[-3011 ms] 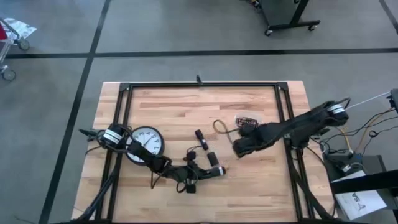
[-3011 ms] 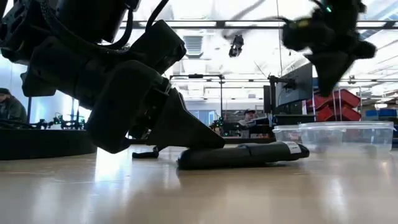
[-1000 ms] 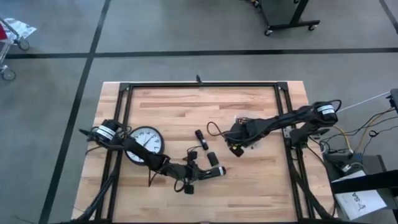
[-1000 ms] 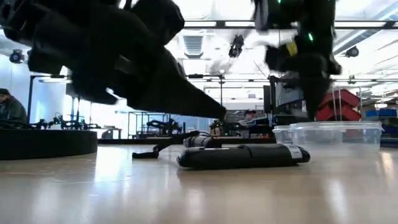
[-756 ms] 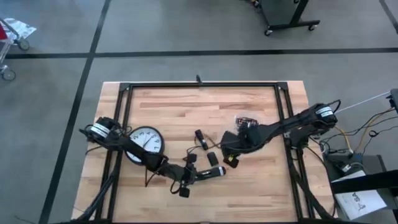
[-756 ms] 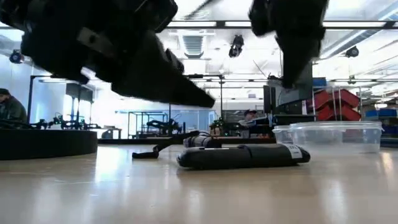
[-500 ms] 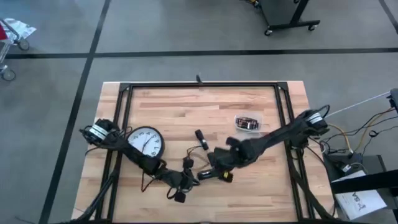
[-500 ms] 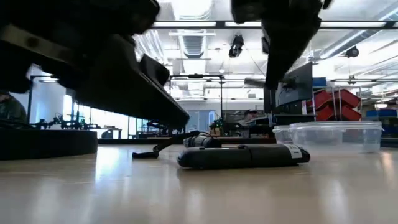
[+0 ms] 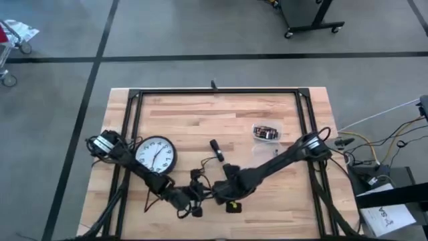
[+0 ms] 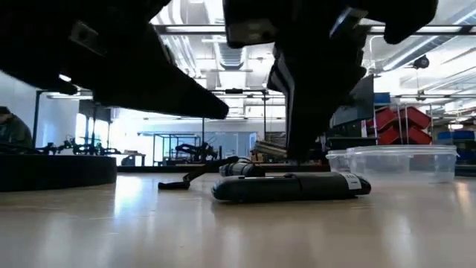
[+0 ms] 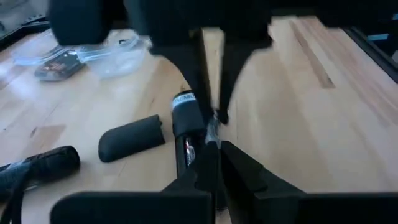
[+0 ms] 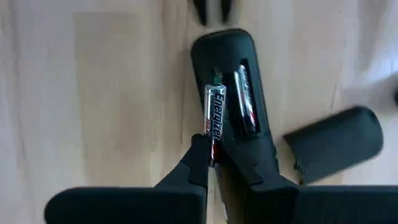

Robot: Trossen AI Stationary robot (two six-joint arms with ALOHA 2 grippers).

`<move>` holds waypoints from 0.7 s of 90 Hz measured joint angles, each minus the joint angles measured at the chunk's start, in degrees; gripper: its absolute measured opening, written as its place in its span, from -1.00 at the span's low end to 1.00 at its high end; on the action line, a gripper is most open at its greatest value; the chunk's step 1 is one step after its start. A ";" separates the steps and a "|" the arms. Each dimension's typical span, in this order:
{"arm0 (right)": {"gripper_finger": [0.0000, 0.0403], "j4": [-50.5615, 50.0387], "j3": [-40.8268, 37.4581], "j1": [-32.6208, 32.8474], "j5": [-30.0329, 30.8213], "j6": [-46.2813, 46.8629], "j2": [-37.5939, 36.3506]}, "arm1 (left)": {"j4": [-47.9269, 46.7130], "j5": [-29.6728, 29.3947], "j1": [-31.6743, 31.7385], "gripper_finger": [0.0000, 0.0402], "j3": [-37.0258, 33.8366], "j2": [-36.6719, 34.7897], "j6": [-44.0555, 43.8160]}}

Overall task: Insert battery
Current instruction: Insert the silver battery into the remote battery compartment

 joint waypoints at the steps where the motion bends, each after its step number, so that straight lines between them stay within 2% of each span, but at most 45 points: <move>1: -1.00 0.08 0.04 0.00 0.00 -0.13 0.03 | 0.24 0.00 0.17 -1.00 0.01 0.10 0.01; 31: -1.00 0.05 -0.04 -0.95 0.47 -0.74 0.65 | 12.51 0.32 2.86 -1.00 0.04 7.66 0.76; 63: -1.00 0.30 -0.04 -2.06 -0.04 -4.42 0.65 | 14.53 0.37 3.01 -1.00 0.09 8.48 1.44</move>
